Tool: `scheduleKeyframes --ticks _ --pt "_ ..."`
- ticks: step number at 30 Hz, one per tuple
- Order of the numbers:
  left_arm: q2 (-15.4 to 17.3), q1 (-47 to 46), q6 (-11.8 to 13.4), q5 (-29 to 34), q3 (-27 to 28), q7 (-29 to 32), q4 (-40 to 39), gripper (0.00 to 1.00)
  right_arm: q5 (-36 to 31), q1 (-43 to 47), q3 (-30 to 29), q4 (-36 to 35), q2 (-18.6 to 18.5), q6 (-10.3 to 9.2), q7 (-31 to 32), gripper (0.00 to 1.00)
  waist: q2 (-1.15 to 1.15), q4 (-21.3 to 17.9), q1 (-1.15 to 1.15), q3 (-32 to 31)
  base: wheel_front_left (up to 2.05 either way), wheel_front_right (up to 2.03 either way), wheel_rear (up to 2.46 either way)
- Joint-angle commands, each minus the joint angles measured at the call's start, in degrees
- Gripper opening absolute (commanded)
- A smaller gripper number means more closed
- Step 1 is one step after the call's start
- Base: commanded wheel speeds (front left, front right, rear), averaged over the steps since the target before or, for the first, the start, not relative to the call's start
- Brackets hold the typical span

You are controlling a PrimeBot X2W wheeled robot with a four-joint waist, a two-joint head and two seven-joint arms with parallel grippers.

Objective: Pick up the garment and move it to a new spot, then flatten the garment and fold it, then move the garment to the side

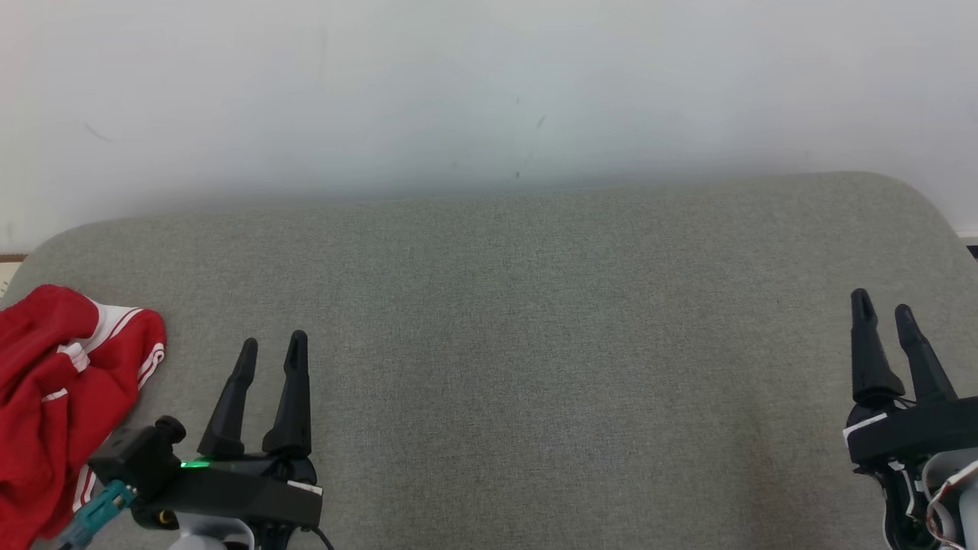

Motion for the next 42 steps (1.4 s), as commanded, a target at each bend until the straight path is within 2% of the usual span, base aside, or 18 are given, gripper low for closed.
scheduleKeyframes --ticks 1,21,34,42 --pt "0.58 0.17 0.54 2.24 0.98 0.58 -1.39 1.0 -2.29 -0.14 1.36 -1.29 -0.99 0.03 -0.72 1.0 0.0 0.02 0.0 0.03 0.0 0.0 0.0" --pt "-0.43 5.35 4.89 12.55 4.5 3.84 -5.06 1.0 -13.35 1.84 9.07 -0.76 -0.32 0.03 -4.58 1.0 0.0 0.02 0.0 0.0 0.0 0.0 0.0" --pt "-0.88 7.51 7.76 18.43 6.58 4.39 -5.07 1.0 -19.05 3.06 11.46 0.31 0.46 0.04 -6.29 1.0 0.0 0.04 0.0 -0.21 0.0 0.0 0.0" --pt "-0.08 7.67 8.38 22.18 7.21 6.49 -5.57 1.0 -21.7 3.63 12.71 0.78 0.88 0.04 -6.83 1.0 0.0 -0.1 0.0 -0.3 0.0 0.0 0.0"
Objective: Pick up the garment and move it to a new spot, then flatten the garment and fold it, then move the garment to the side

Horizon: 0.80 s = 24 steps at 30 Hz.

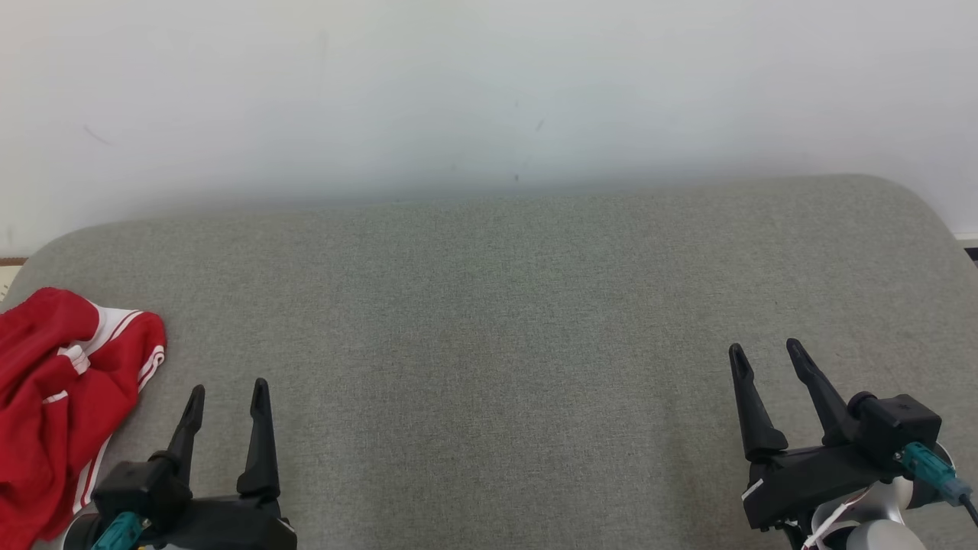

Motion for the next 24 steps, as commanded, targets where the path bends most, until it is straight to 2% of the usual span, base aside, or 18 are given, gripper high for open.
scheduleKeyframes --ticks 1,20,24 --pt "0.38 0.5 0.07 1.35 0.2 0.42 -0.62 1.0 -1.04 0.31 0.42 -0.27 -0.05 0.04 -0.44 1.0 0.0 -0.03 0.0 0.01 0.0 0.0 0.0" --pt "-0.04 1.14 1.35 9.01 -0.87 2.91 -1.1 1.0 -6.34 2.65 -0.23 -1.25 1.63 0.04 -1.85 1.0 0.0 -0.02 0.0 -0.09 0.0 0.0 0.0" --pt "-0.21 1.19 1.22 8.54 -1.32 3.37 -0.74 1.0 -5.82 3.25 -1.18 -1.26 2.26 0.04 -1.26 1.0 0.0 0.02 0.0 -0.09 0.0 0.0 0.0"
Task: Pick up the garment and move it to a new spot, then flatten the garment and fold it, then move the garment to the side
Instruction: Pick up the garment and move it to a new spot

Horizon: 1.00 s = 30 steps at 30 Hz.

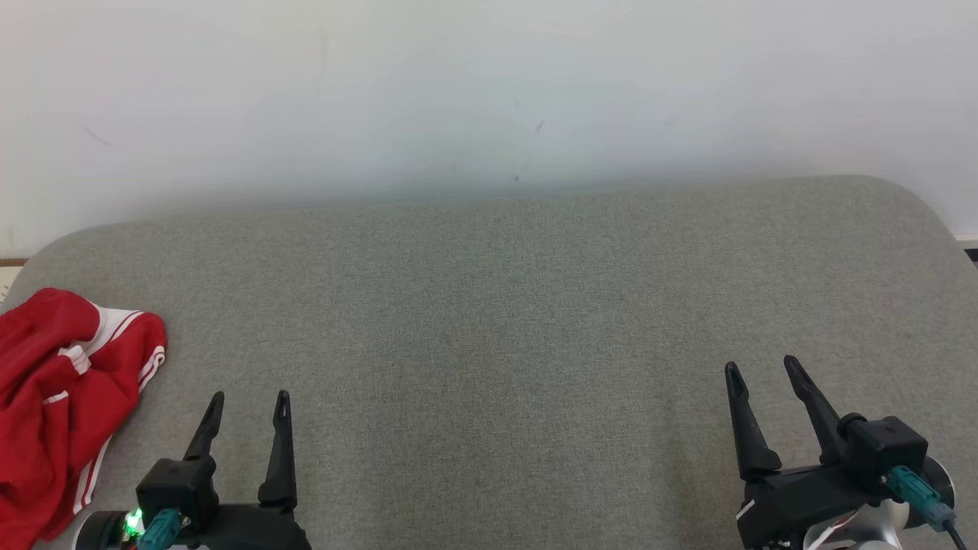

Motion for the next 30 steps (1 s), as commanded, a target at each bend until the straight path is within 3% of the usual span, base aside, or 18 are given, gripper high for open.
scheduleKeyframes --ticks 1,23,30 --pt "0.14 0.51 0.0 0.03 -0.01 0.27 0.18 1.0 0.19 0.8 -0.3 -0.12 0.2 0.04 0.1 1.0 0.0 0.02 0.0 -0.01 0.0 0.0 0.0" --pt "0.66 -0.29 0.27 -1.82 -0.43 0.6 2.11 1.0 1.23 0.78 -0.62 0.59 0.32 0.04 0.9 1.0 0.0 -0.19 0.0 -0.48 0.0 0.0 0.0" --pt "0.49 -0.82 0.17 -2.74 -0.49 0.1 2.62 1.0 1.21 1.18 -0.93 0.4 0.4 0.04 0.85 1.0 0.0 1.64 0.0 -0.31 0.0 0.0 0.0"
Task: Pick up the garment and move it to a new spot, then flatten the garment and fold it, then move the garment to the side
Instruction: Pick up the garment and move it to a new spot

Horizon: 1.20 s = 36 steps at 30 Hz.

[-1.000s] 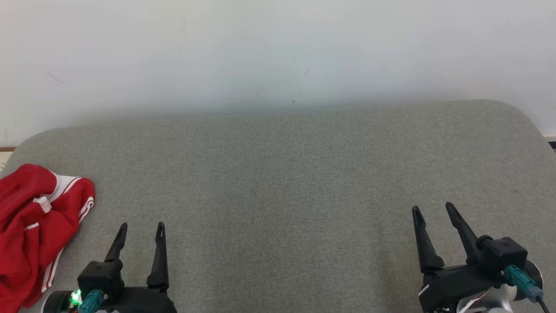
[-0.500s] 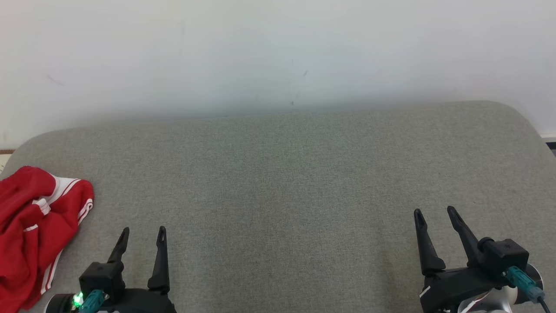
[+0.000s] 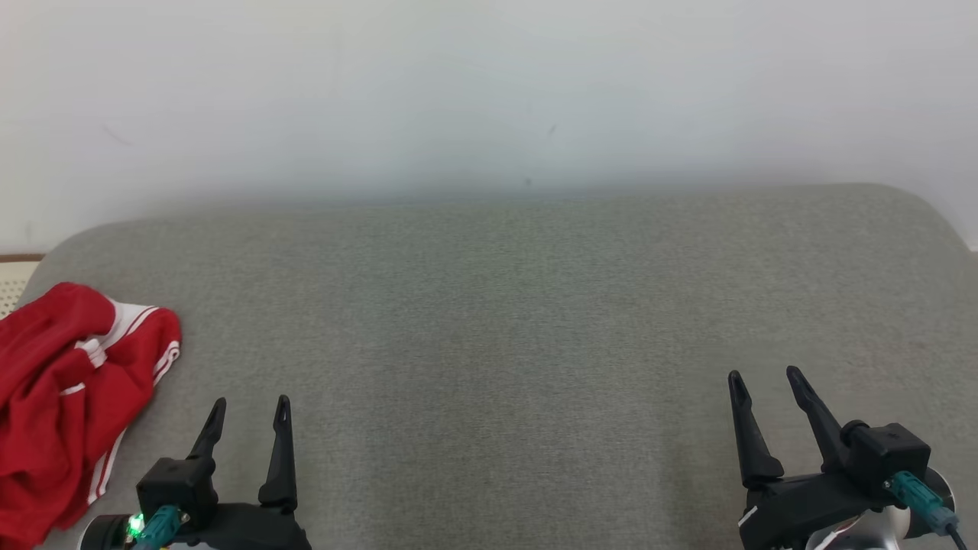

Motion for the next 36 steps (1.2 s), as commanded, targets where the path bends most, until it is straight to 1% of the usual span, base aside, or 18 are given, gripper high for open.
scheduleKeyframes --ticks 1,6,14,23,30,36 --pt "0.26 -0.23 0.14 -0.49 0.08 -0.41 0.12 1.0 0.19 0.4 0.34 -0.1 -0.05 0.04 0.07 1.0 0.0 1.28 0.0 0.14 0.0 0.0 0.0" --pt "0.65 -0.15 0.76 -0.08 0.14 -0.37 -0.17 1.0 0.41 0.39 1.4 -0.17 -0.23 0.04 0.07 1.0 0.0 5.55 0.0 0.35 0.0 0.0 0.0" --pt "1.11 0.97 1.74 -1.32 1.55 -0.34 -1.11 1.0 1.7 -0.6 4.36 -0.2 -0.38 0.04 0.0 1.0 0.0 13.12 0.0 0.6 0.0 0.0 0.0" --pt "1.43 1.82 2.33 -1.94 2.33 -0.79 -1.28 1.0 1.89 -0.69 5.7 0.1 -0.53 0.04 -0.1 1.0 0.0 21.31 0.0 0.57 0.0 0.0 0.0" --pt "1.22 2.47 2.66 -2.81 2.63 -0.96 -1.82 1.0 2.61 -1.04 6.42 0.2 -0.53 0.04 0.21 1.0 0.0 25.03 0.0 0.87 0.0 0.0 0.0" --pt "1.59 2.7 2.94 -3.1 2.72 -1.01 -1.99 1.0 2.62 -1.29 6.73 0.41 -0.88 0.04 0.01 1.0 0.0 26.02 0.0 0.88 0.0 0.0 0.0"
